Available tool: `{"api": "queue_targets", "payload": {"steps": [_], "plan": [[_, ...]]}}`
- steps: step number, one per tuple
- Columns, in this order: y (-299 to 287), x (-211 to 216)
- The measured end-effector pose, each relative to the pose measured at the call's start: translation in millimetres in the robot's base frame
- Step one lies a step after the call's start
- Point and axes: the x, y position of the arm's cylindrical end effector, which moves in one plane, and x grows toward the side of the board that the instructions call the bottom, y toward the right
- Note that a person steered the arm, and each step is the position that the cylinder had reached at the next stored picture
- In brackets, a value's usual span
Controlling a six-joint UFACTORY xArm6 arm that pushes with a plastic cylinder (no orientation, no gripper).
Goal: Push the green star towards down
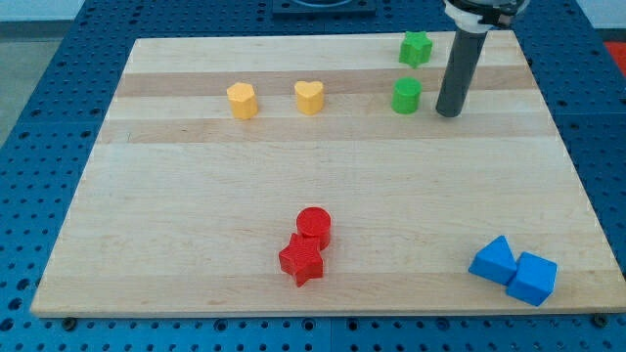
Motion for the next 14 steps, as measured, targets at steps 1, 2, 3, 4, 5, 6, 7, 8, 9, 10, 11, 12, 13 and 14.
{"api": "queue_targets", "payload": {"steps": [1, 2, 3, 4, 5, 6, 7, 8, 9, 10, 11, 12, 13, 14], "plan": [[1.2, -1.7], [8.1, -18.3], [8.1, -18.3], [-0.3, -18.3], [-10.7, -18.3], [-23.7, -18.3], [-32.2, -18.3], [-39.1, -18.4], [-44.4, -18.4], [-52.0, -18.4], [-60.1, -18.3], [-62.4, -18.4], [-4.9, -22.9], [13.1, -32.0]]}}
